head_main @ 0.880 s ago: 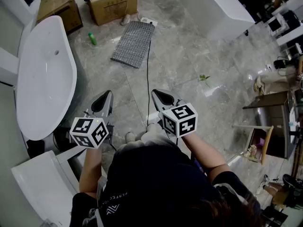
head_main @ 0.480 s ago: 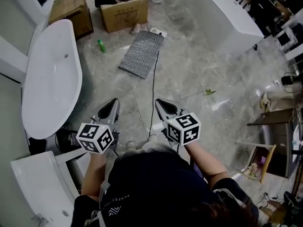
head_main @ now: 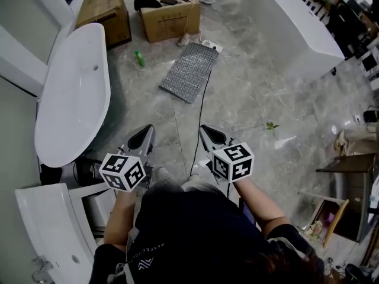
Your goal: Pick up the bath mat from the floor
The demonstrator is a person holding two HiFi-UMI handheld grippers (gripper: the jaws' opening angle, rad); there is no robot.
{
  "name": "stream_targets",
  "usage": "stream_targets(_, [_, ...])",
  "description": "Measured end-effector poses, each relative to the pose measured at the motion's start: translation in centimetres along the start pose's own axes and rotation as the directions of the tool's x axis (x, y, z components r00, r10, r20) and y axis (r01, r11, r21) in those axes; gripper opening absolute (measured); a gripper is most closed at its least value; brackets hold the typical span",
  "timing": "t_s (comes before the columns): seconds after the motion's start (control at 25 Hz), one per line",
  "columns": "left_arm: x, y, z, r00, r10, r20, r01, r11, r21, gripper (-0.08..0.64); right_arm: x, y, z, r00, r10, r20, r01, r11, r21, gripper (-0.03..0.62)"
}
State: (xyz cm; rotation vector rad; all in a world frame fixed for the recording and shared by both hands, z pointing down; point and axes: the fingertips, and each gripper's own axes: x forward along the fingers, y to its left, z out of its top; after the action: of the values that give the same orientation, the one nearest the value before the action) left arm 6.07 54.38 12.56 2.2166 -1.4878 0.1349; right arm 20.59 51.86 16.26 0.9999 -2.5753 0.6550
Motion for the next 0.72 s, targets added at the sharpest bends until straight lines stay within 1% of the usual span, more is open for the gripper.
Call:
stream_targets(0.16, [0.9, 0.8, 0.1, 1.000, 0.020, -0.024, -0.020, 1.000, -0.008, 0.006, 0.6, -0.9, 0.2, 1.000, 0.004, -0.015, -0.004, 1.000, 0.021, -0.002])
stream_targets(0.28, [2.0, 2.0, 0.2, 0.999, 0.023, -0.035, -0.023, 1.000, -0.011, 0.005, 1.6, -1.5, 0.4, 1.000, -0.013, -0.023, 0.014, 1.000, 0.027, -0.002])
stream_targets(0.48, [5.1, 4.4, 1.4, 0.999, -0.022, -0.026, 0.021, 0.999, -0.034, 0.005, 3.9, -3.6, 1.2, 0.997, -0.064, -0.033, 0.066, 0.997, 0.043, -0.002])
stream_targets(0.56, [6.4, 5.6, 2.1, 0.999, -0.042, -0.028, 0.041, 0.999, -0.018, 0.006, 5.4, -4.2, 1.9, 0.997, -0.071, -0.028, 0.072, 0.996, 0.056, -0.002])
stream_targets(0.72, [8.8, 8.1, 3.2, 0.995, -0.087, -0.048, 0.088, 0.996, 0.012, 0.006, 9.1, -4.6, 3.5, 0.996, -0.080, -0.029, 0.082, 0.996, 0.043, -0.002])
